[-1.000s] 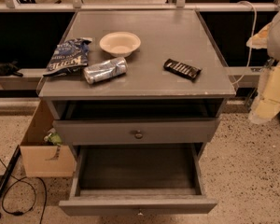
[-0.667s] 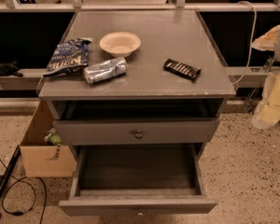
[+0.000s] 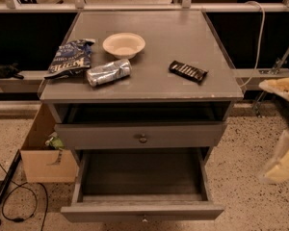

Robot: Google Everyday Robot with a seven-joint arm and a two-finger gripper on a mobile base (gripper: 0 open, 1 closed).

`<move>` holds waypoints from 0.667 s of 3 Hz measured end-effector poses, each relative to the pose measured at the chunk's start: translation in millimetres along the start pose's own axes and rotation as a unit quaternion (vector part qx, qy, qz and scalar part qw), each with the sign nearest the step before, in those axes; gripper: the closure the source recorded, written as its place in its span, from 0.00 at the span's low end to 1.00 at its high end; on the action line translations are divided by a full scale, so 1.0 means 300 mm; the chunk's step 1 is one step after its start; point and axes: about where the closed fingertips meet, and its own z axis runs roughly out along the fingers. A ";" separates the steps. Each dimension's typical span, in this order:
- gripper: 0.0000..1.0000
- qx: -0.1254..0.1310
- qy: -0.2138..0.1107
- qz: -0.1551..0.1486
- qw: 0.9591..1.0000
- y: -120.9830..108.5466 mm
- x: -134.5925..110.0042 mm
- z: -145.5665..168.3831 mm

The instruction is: Close middle drawer

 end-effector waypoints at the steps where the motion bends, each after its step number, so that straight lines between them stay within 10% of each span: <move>1: 0.04 -0.031 -0.066 0.003 0.997 0.182 0.006 0.164; 2: 0.27 -0.052 -0.080 0.003 0.995 0.270 0.018 0.271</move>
Offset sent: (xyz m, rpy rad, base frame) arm -0.0593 0.0640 -0.1393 0.2075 0.0856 0.1094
